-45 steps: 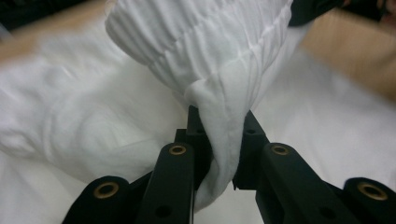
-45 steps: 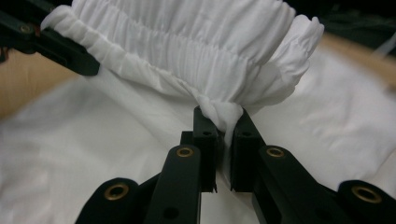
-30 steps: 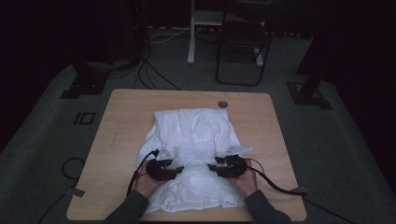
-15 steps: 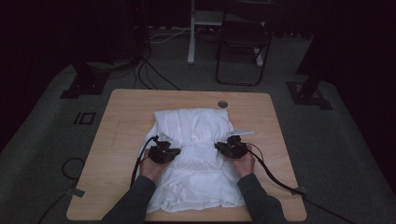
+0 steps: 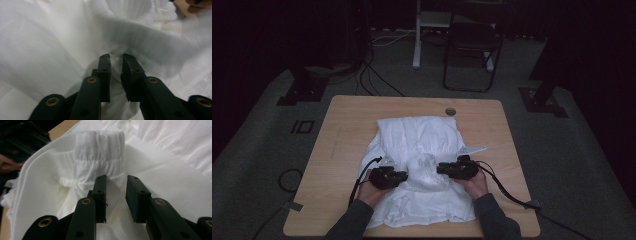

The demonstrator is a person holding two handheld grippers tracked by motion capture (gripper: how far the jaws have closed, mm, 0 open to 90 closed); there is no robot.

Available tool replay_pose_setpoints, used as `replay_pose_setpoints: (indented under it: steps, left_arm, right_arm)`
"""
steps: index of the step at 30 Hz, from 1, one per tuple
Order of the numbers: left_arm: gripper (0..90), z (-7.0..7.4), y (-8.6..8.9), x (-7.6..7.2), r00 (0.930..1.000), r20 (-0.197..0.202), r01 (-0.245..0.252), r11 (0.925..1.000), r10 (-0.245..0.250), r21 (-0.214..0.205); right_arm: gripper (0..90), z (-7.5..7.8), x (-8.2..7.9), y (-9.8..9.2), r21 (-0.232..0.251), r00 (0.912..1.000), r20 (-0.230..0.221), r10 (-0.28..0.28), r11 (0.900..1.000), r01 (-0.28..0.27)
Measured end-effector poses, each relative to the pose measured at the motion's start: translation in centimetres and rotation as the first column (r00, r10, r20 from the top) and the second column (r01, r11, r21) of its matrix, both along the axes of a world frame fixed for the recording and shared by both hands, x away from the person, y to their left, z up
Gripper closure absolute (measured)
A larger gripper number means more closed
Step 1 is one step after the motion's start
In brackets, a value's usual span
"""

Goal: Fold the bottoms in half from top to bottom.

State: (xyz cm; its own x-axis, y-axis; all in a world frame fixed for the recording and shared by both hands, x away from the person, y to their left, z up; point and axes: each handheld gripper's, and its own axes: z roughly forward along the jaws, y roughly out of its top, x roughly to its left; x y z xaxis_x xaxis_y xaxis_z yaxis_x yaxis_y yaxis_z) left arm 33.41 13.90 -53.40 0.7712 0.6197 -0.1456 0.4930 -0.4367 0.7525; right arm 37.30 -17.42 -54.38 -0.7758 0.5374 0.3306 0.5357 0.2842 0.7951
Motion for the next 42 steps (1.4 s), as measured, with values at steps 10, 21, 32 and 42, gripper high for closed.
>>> replay_pose_setpoints:
  steps: [10,21,32,42]
  left_arm:
    - [71.5,0.6,-1.3,3.8,0.9897,-0.007,-0.142,0.9884,0.143,0.053]
    - [69.1,-0.6,-2.3,1.0,0.9931,-0.05,0.105,0.994,-0.106,-0.034]
    - [66.5,-1.3,-1.2,-0.5,0.9892,-0.066,0.129,0.9913,-0.13,-0.027]
    - [62.5,0.0,0.1,-2.0,0.995,-0.006,0.1,0.9944,-0.1,-0.035]
  right_arm:
    - [68.1,-0.4,2.4,0.8,-0.124,0.979,0.032,-0.202,0.9711,0.204]
    - [64.1,0.9,0.0,0.0,-0.046,0.9925,0.086,-0.087,0.9948,0.091]
    - [64.6,0.8,-3.4,1.4,-0.063,0.995,0.098,0.02,0.9979,-0.014]
    - [73.6,-0.5,-5.9,1.9,-0.26,0.9938,0.068,0.088,0.9632,-0.067]
